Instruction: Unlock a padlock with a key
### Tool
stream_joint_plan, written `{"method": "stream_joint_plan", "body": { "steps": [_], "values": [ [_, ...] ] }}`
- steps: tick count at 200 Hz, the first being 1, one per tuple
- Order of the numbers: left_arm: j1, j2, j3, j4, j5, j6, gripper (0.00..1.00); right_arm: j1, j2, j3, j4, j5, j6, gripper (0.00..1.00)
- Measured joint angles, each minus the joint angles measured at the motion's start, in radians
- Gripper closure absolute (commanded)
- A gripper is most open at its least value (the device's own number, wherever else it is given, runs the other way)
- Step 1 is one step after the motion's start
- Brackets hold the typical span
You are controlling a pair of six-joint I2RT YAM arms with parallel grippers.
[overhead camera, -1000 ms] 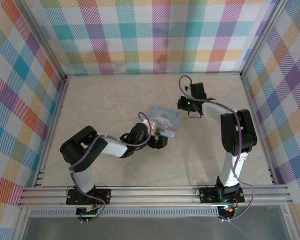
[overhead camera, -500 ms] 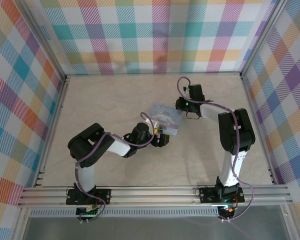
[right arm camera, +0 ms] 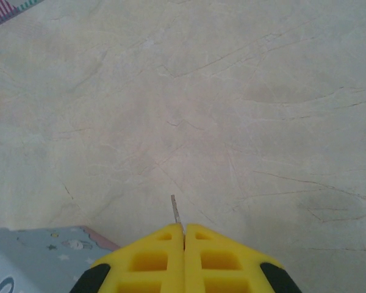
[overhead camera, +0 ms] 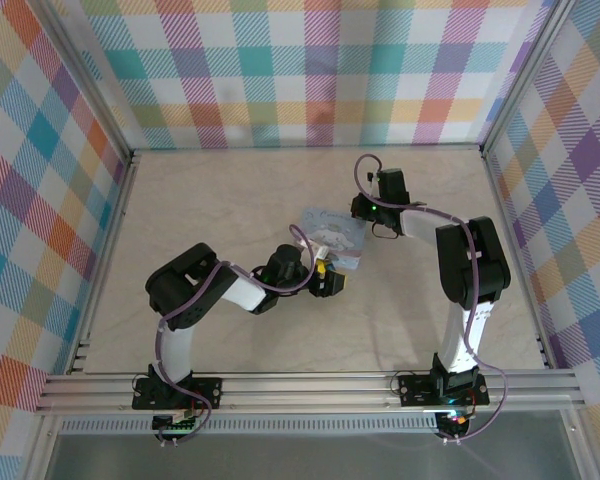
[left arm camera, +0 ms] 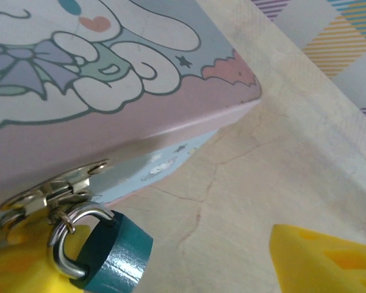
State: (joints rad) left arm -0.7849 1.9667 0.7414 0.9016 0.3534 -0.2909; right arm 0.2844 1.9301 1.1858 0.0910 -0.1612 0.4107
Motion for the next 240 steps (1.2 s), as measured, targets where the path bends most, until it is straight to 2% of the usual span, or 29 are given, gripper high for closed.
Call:
{"method": "stream_joint_plan", "body": {
  "steps": [32,43,58,111,136,173,188,206,212,224,240],
  "values": [
    [0.010,0.010,-0.002,0.040,0.038,-0.047,0.28,0.001,-0.001,-0.008,0.016,0.000,0.000,1.00],
    [0.018,0.016,-0.005,0.059,0.051,-0.065,0.34,0.001,-0.001,-0.011,0.022,0.000,0.000,1.00],
    [0.029,0.023,-0.005,0.077,0.077,-0.094,0.38,0.002,-0.001,-0.013,0.028,-0.001,0.000,1.00],
    [0.040,0.026,-0.004,0.085,0.085,-0.143,0.26,0.003,-0.006,-0.023,0.039,0.000,0.000,1.00],
    [0.040,0.026,-0.004,0.085,0.045,-0.159,0.27,0.003,-0.011,-0.030,0.041,0.003,0.000,1.00],
    [0.043,0.042,-0.004,0.113,0.032,-0.196,0.34,0.003,-0.016,-0.038,0.045,0.003,0.000,1.00],
    [0.045,0.048,-0.003,0.117,0.024,-0.210,0.43,0.003,-0.018,-0.041,0.048,0.004,0.000,1.00],
    [0.052,0.053,0.002,0.111,0.020,-0.218,0.45,0.003,-0.021,-0.046,0.049,0.005,0.000,1.00],
    [0.054,0.053,0.002,0.108,0.020,-0.220,0.49,0.003,-0.022,-0.047,0.049,0.006,0.000,1.00],
    [0.058,0.054,0.005,0.096,0.018,-0.224,0.52,0.003,-0.023,-0.048,0.048,0.006,0.000,1.00],
    [0.067,0.054,0.007,0.083,0.020,-0.232,0.64,0.003,-0.024,-0.049,0.048,0.006,0.000,1.00]
  ]
}}
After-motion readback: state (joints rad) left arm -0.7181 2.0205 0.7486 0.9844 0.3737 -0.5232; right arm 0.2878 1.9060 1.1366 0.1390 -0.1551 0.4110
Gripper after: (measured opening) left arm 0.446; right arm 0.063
